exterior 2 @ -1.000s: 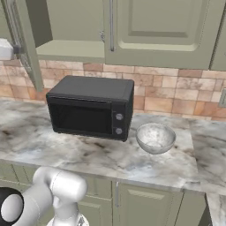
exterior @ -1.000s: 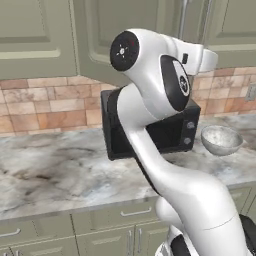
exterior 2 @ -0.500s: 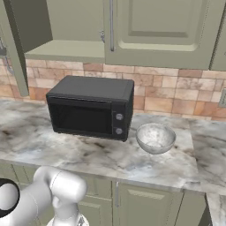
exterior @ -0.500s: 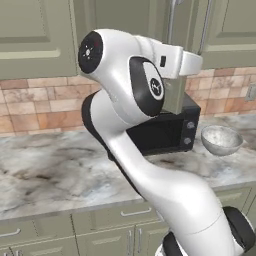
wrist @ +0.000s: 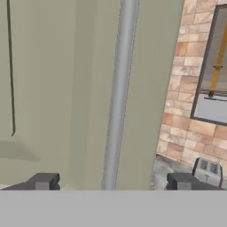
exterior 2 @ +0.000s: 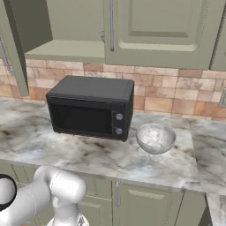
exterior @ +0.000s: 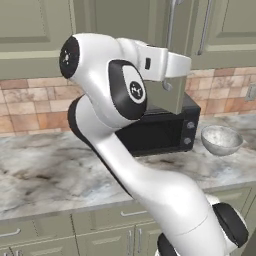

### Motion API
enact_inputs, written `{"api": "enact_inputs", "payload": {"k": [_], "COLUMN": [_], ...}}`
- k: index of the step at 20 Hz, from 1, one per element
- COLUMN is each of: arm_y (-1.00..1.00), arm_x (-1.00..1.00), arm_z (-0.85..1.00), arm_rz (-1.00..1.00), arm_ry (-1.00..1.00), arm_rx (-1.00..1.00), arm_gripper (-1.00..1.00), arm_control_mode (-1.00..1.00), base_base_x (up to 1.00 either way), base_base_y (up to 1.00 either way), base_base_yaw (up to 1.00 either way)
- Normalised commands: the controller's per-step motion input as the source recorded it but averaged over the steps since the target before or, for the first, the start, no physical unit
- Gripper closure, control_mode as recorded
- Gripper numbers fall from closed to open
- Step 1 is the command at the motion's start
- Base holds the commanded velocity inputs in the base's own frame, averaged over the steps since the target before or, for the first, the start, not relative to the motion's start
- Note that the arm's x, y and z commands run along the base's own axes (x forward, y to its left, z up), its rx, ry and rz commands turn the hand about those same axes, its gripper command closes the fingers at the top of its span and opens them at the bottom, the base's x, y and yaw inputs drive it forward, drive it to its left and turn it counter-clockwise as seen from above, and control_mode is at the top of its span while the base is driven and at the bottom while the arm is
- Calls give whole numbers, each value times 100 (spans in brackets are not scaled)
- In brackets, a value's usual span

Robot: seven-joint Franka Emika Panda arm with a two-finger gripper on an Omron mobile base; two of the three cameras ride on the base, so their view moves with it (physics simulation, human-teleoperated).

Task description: Open the cabinet and setup a tea strainer by placing it in the bowl upright.

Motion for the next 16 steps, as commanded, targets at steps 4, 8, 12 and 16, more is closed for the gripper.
{"api": "enact_inputs", "payload": {"k": [4, 8, 12, 16], "arm_y": [23, -3, -36, -47], "arm_x": [-23, -49, -84, -93], "arm_z": [0, 0, 0, 0], "arm_rz": [-12, -1, 4, 12], "arm_ry": [0, 1, 1, 1], "arm_rx": [-3, 6, 26, 33], "arm_gripper": [-100, -100, -100, -100], "arm_control_mode": [-100, -100, -100, -100], "base_base_x": [0, 0, 0, 0], "base_base_y": [0, 0, 0, 0], "base_base_yaw": [0, 0, 0, 0]}}
